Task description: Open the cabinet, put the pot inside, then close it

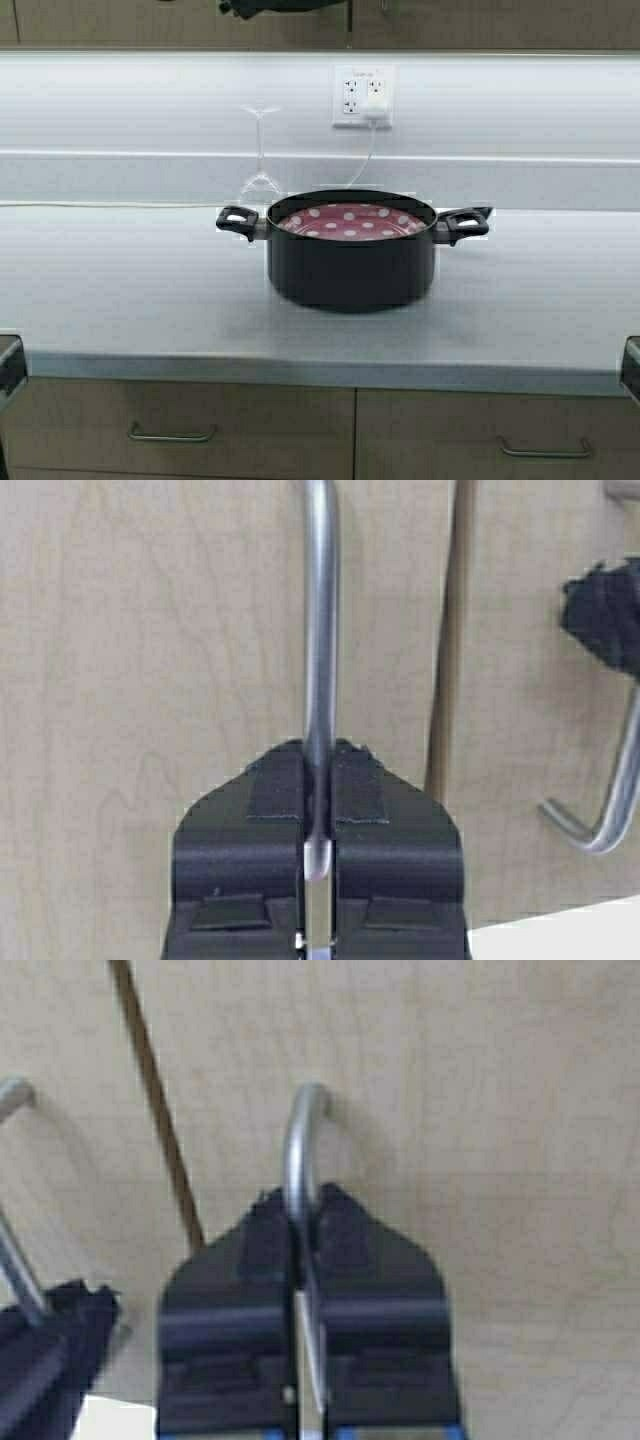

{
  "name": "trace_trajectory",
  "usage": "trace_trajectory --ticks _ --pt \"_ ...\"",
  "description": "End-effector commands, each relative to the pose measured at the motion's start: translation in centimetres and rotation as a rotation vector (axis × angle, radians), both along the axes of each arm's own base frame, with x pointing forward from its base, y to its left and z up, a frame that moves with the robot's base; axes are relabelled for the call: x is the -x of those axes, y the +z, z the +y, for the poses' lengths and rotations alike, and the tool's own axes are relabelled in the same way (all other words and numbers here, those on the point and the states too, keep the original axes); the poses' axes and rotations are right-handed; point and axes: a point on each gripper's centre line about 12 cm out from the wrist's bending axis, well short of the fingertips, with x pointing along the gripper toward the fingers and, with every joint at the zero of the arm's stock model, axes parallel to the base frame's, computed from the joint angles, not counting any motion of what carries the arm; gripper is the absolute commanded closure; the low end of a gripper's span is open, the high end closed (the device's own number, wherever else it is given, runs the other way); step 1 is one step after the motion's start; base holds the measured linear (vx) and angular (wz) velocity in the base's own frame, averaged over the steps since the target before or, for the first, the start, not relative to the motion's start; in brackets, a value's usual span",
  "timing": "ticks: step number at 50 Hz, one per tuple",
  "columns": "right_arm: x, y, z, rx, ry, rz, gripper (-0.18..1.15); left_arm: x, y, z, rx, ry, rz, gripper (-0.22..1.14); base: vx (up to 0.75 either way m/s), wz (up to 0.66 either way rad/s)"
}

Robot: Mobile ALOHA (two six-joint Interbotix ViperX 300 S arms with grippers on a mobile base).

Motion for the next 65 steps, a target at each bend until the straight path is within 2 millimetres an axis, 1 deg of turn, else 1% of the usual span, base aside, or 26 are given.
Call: trace_trajectory --ticks 1,8,12,18,24,30,36,44,50,54,59,65 --pt "3.0 2.8 -1.9 -0.043 0.013 -0.021 0.9 2.4 3.7 2.1 0.042 0.008 -0.041 0.89 0.02 0.01" --pt "5.0 2.8 -2.4 -0.04 0.052 0.007 0.9 4.7 4.6 3.6 0.031 0.001 -0.032 0.89 0.01 0.01" --pt "6.0 2.6 -2.7 -0.038 0.075 0.026 0.9 5.7 4.6 4.2 0.026 -0.007 -0.013 0.89 -0.01 -0.01" --pt "7.0 2.2 -3.0 -0.026 0.094 0.043 0.9 6.8 4.7 4.8 0.013 -0.017 0.004 0.89 -0.03 -0.01" --pt "7.7 1.8 -2.9 0.002 0.14 0.067 0.9 7.8 4.8 5.6 0.007 -0.022 0.02 0.89 -0.07 -0.02" --pt "7.9 1.0 -3.4 0.012 0.166 0.112 0.9 8.3 4.4 7.0 -0.007 -0.012 0.055 0.89 -0.11 -0.04" --pt "8.1 0.6 -4.7 0.017 0.156 0.133 0.9 8.4 3.6 8.7 -0.022 0.014 0.091 0.89 -0.13 -0.04" --pt "7.9 0.3 -5.8 0.069 0.201 0.174 0.9 8.5 3.8 10.5 -0.05 0.037 0.085 0.89 -0.18 -0.06" --pt "7.5 -0.3 -7.6 0.092 0.165 0.187 0.9 8.3 4.1 11.3 -0.075 0.032 0.1 0.89 -0.2 -0.07" --pt "7.2 -0.5 -8.8 0.098 0.142 0.197 0.9 8.1 3.8 12.2 -0.083 0.047 0.127 0.89 -0.19 -0.05" --pt "7.1 -0.7 -9.6 0.11 0.133 0.21 0.9 8.2 3.6 13.6 -0.089 0.068 0.15 0.89 -0.18 -0.02" --pt "6.9 -0.8 -11.0 0.127 0.123 0.228 0.9 8.4 3.5 14.5 -0.107 0.078 0.161 0.89 -0.16 0.04"
